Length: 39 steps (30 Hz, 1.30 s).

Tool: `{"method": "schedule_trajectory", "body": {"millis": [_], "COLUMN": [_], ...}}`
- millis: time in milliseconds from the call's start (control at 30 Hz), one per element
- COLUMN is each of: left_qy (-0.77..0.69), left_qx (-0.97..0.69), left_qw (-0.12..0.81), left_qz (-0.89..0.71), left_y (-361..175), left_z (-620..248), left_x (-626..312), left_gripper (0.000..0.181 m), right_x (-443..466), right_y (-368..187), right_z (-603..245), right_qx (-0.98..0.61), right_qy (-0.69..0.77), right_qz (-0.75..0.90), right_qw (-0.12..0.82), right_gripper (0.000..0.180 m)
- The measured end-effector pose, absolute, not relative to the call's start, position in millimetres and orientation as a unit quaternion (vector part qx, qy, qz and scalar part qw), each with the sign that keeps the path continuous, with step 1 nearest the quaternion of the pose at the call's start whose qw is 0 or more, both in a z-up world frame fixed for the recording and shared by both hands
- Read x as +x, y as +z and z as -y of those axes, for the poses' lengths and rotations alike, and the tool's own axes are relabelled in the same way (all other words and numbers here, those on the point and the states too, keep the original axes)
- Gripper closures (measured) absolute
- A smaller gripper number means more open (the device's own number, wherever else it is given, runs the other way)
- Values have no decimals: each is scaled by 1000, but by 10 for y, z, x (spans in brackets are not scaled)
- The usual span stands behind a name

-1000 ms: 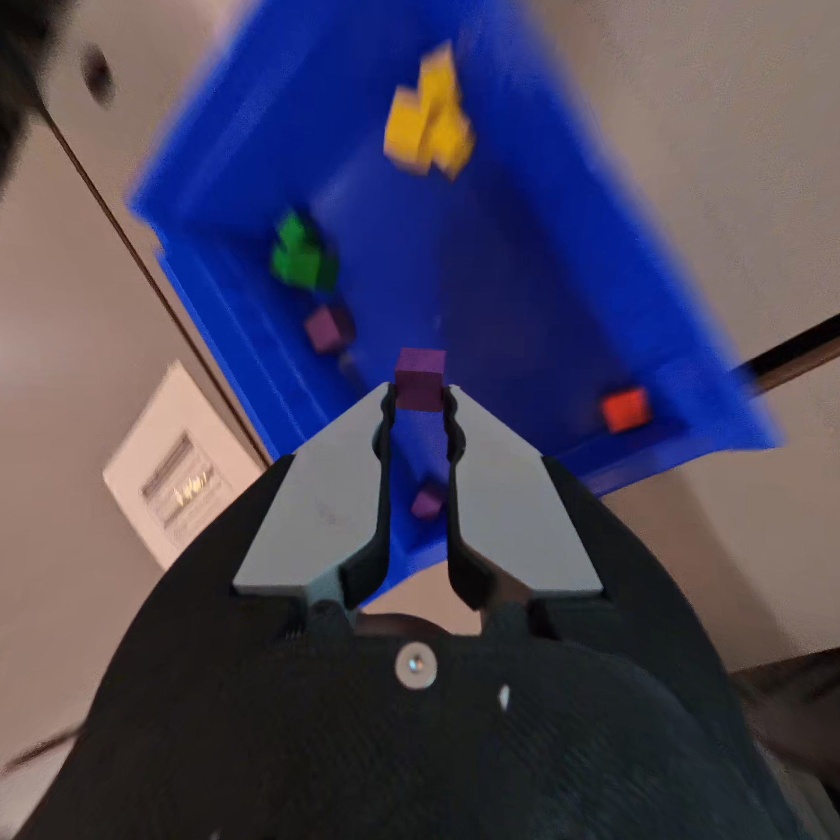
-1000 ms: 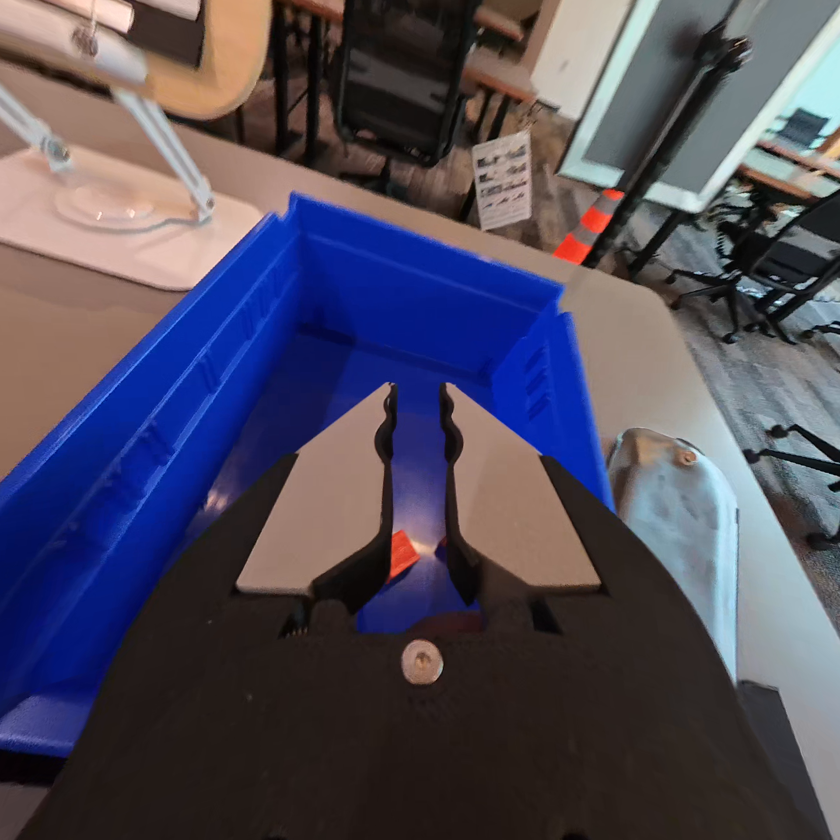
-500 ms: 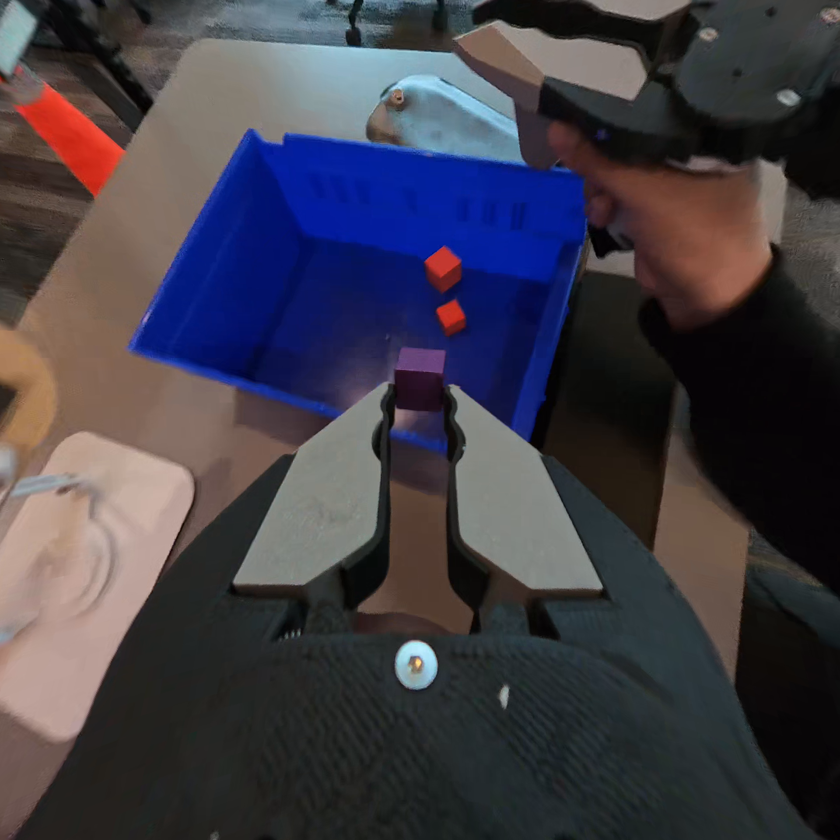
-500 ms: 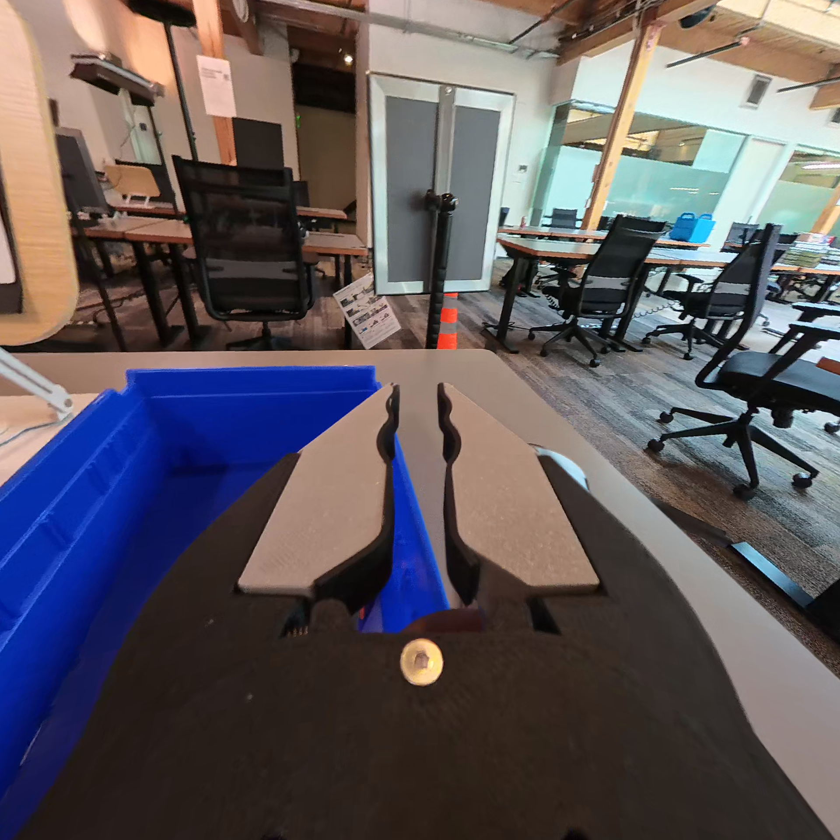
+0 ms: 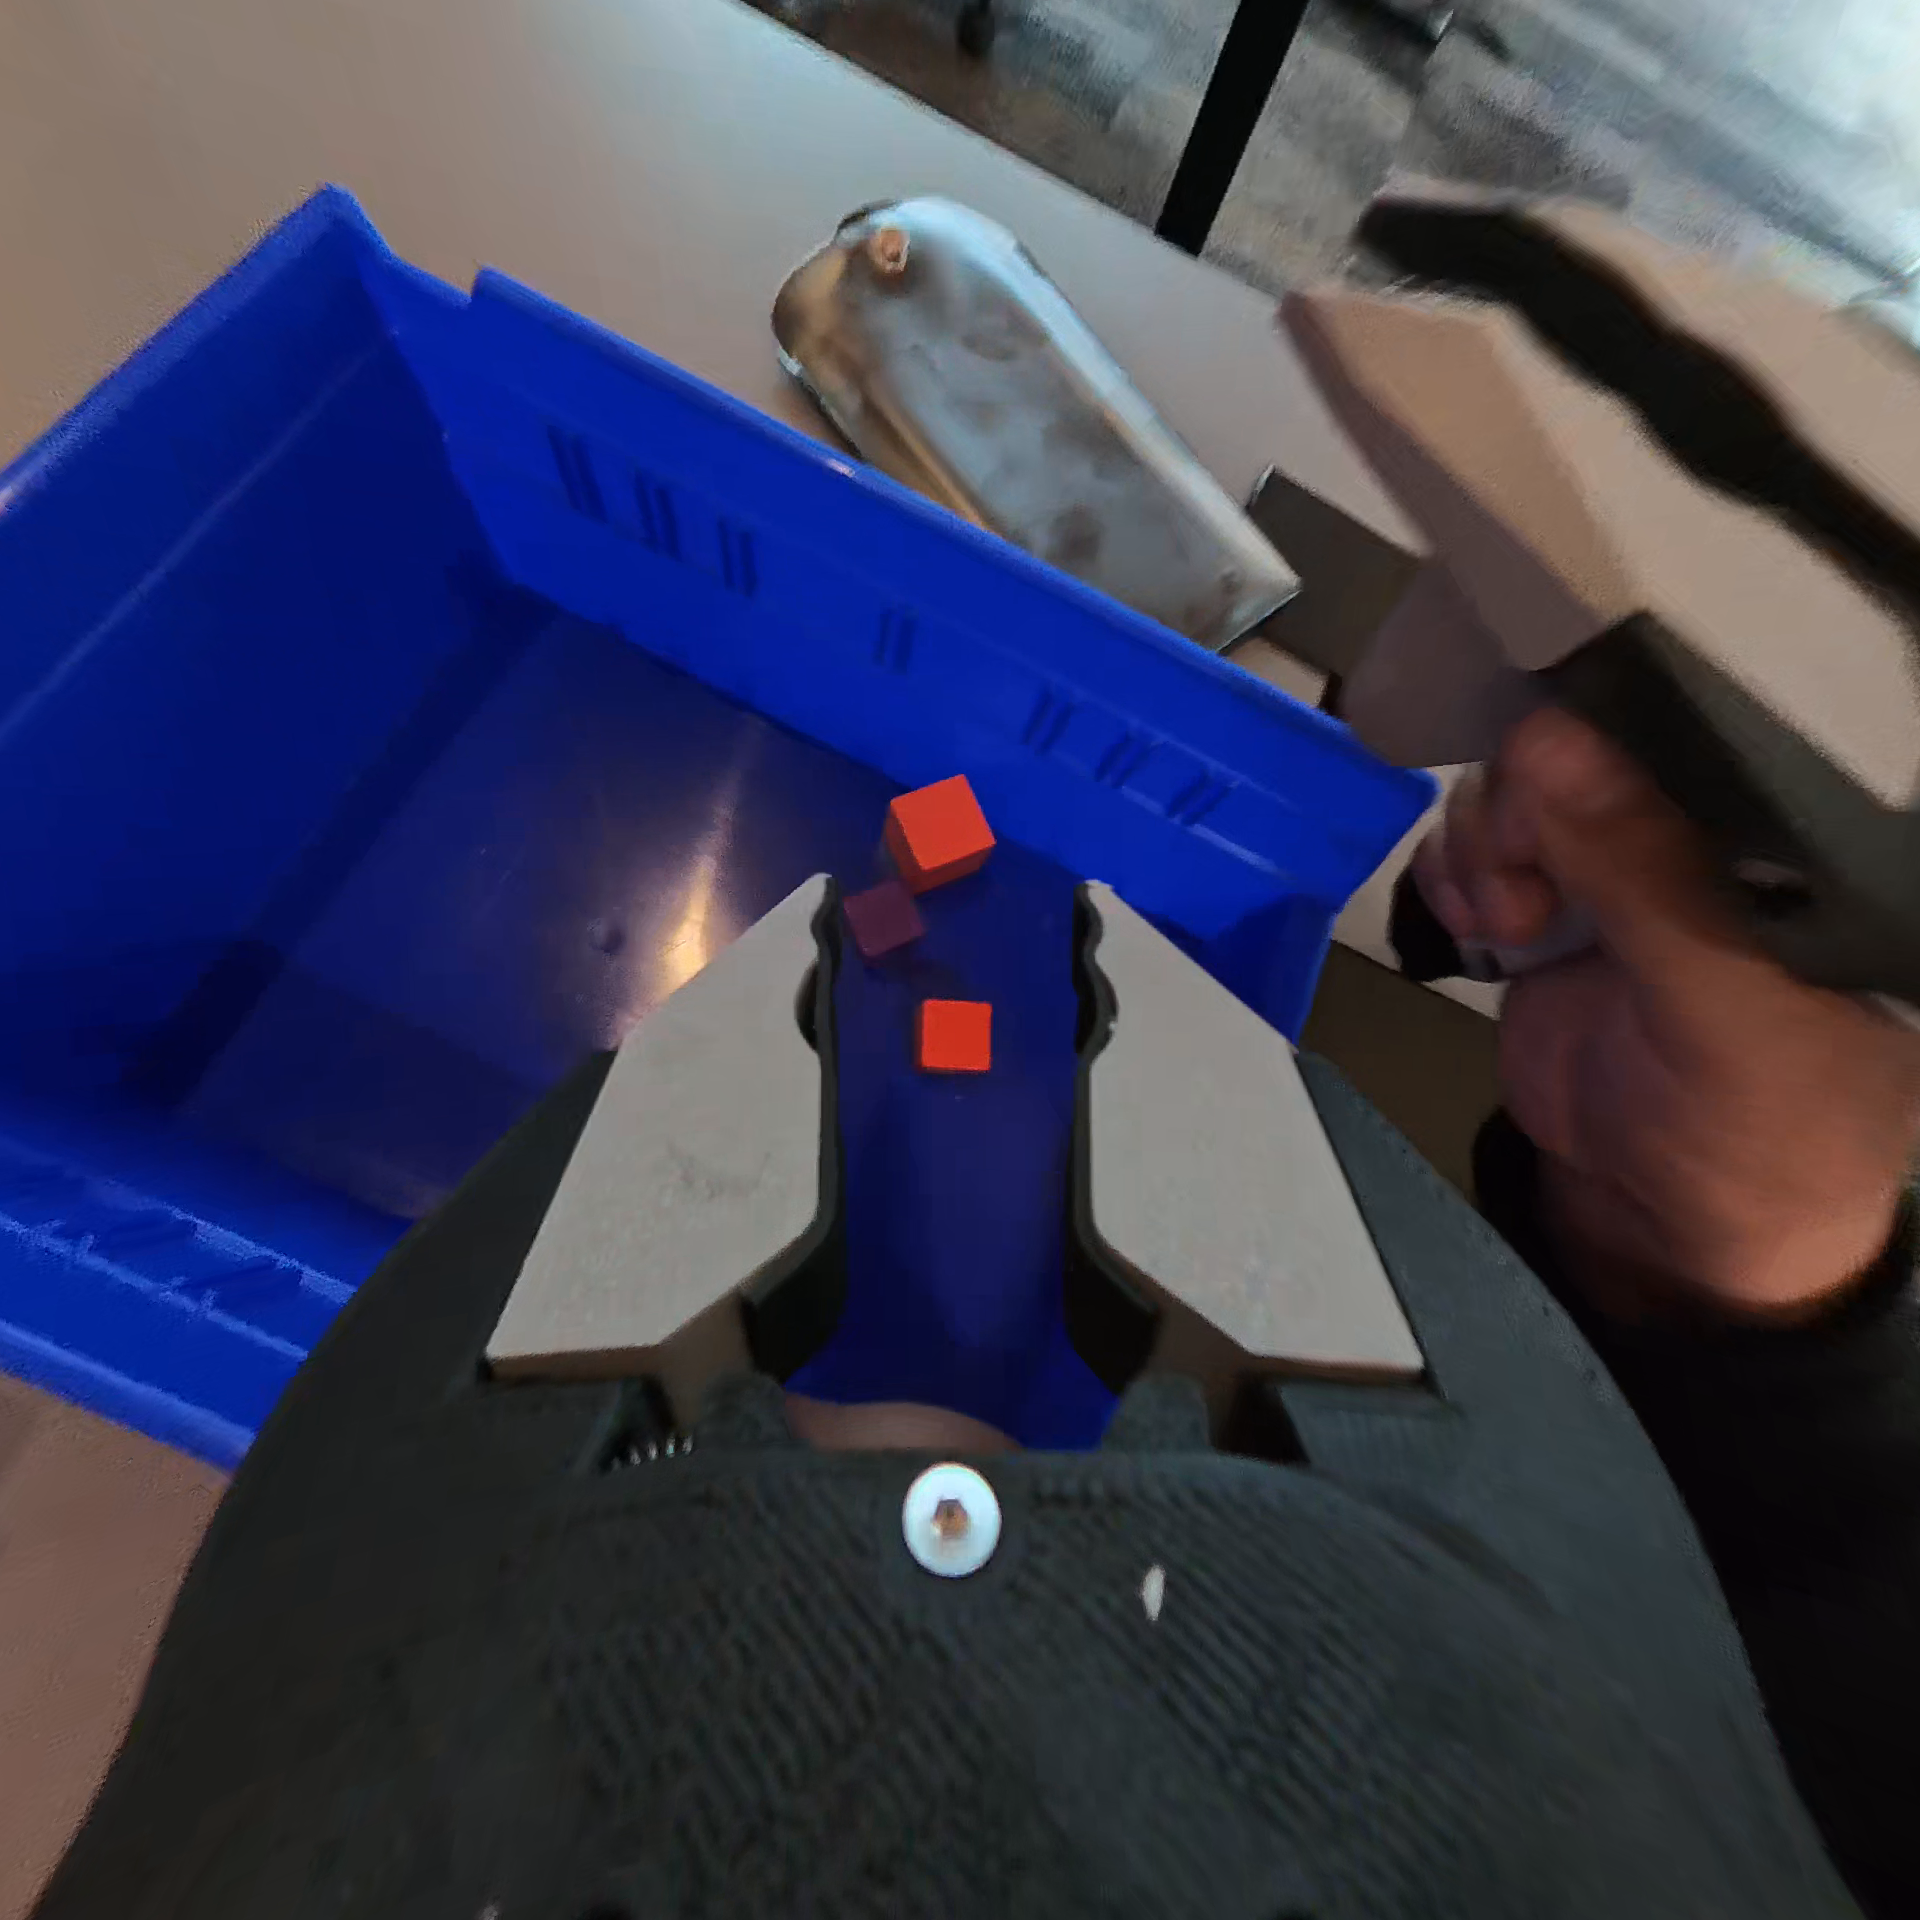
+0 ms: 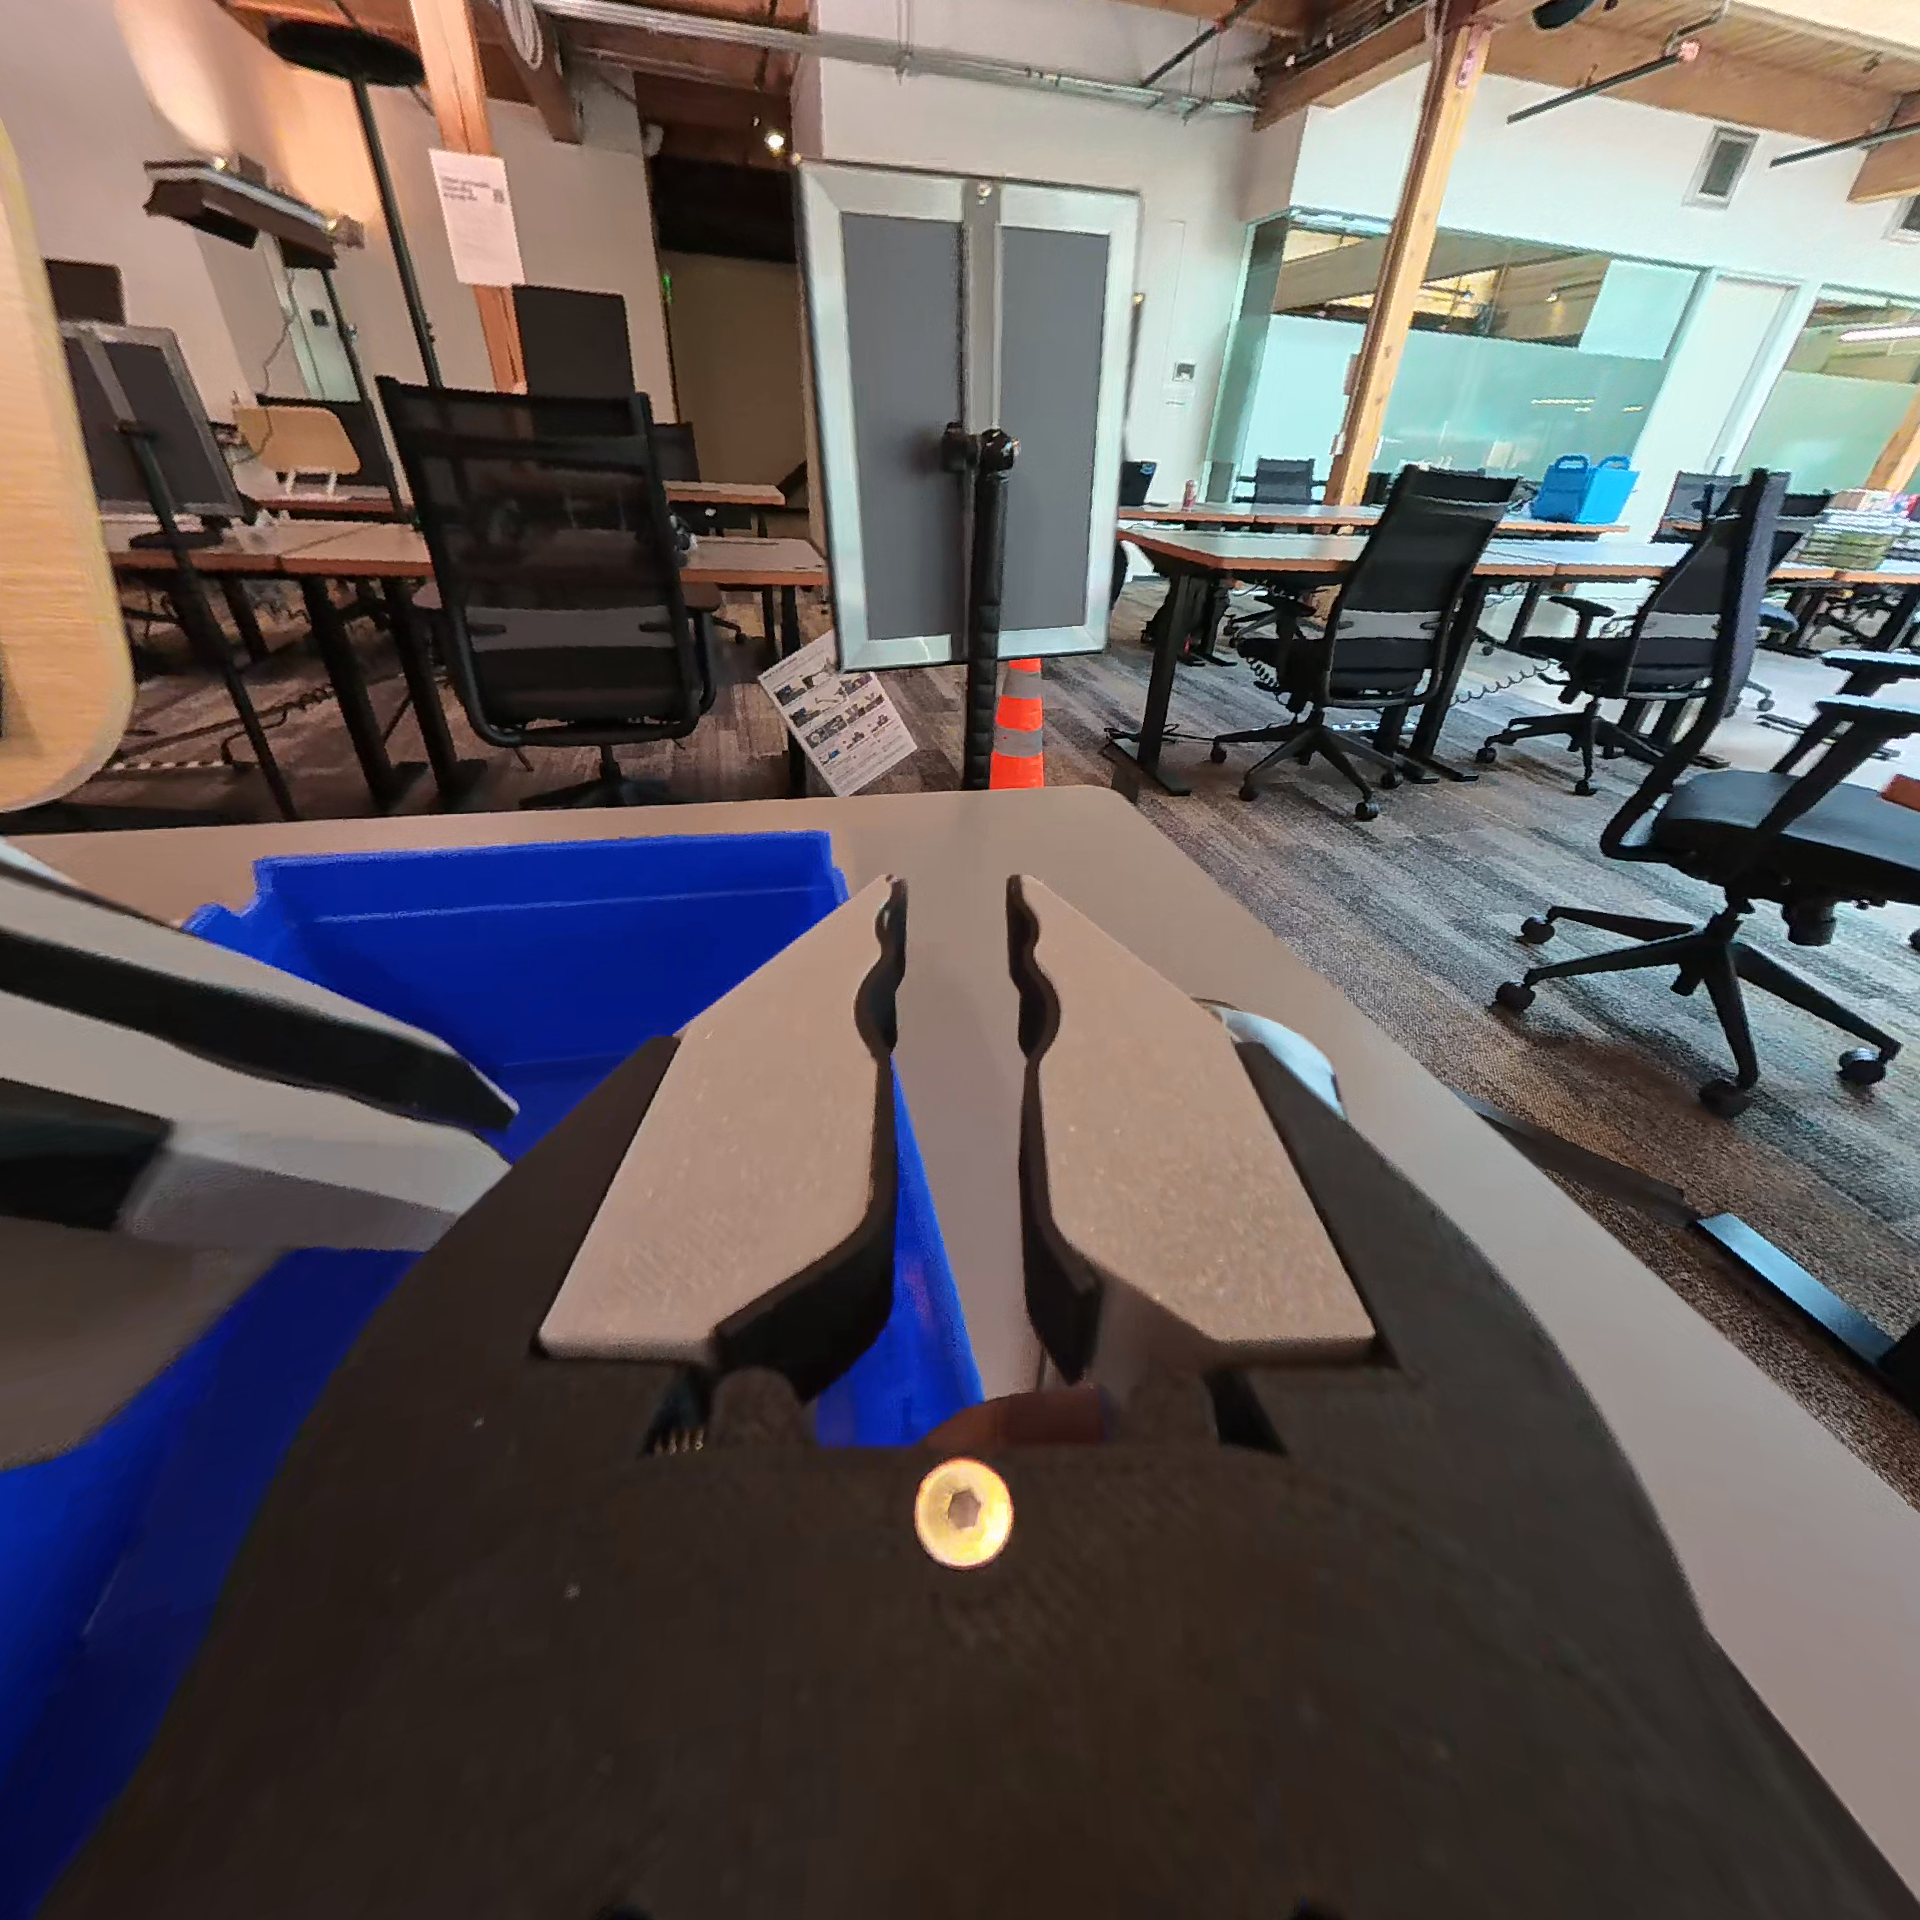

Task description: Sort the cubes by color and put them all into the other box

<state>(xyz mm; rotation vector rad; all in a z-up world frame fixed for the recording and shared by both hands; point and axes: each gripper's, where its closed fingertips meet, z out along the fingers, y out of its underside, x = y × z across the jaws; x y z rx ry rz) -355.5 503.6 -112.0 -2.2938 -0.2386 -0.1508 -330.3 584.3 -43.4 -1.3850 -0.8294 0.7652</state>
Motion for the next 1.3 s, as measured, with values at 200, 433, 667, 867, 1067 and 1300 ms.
{"method": "schedule_trajectory", "body": {"millis": [200,433,667,867,1067,1300], "left_qy": [-32,62,240,247,252,285], "left_qx": [-866,-802,-767,-788,-790,-778], "left_qw": [494,582,538,436,385,330], "left_qz": [73,119,254,357,405,453], "left_y": [-635,-118,28,-496,-971,-1271], "left_z": [-4330,-2435,-218,764,1065,1397], "left_x": [-3522,-3766,-4636,-5228,-5541,-5924], "left_gripper": [139,139,135,130,131,131], "right_x": [-3487,-3569,-3843,-4062,-4081,-4062], "right_y": [-527,-329,-225,-478,-521,-499], "right_z": [-5642,-5320,-4152,-3471,-3703,-3811], "right_qx": [-592,-543,-423,-365,-378,-389], "right_qy": [318,345,424,386,363,374], "right_qz": [417,431,512,579,565,548], "right_qw": [612,633,616,619,637,639], "right_gripper": [165,163,159,159,160,159]}}
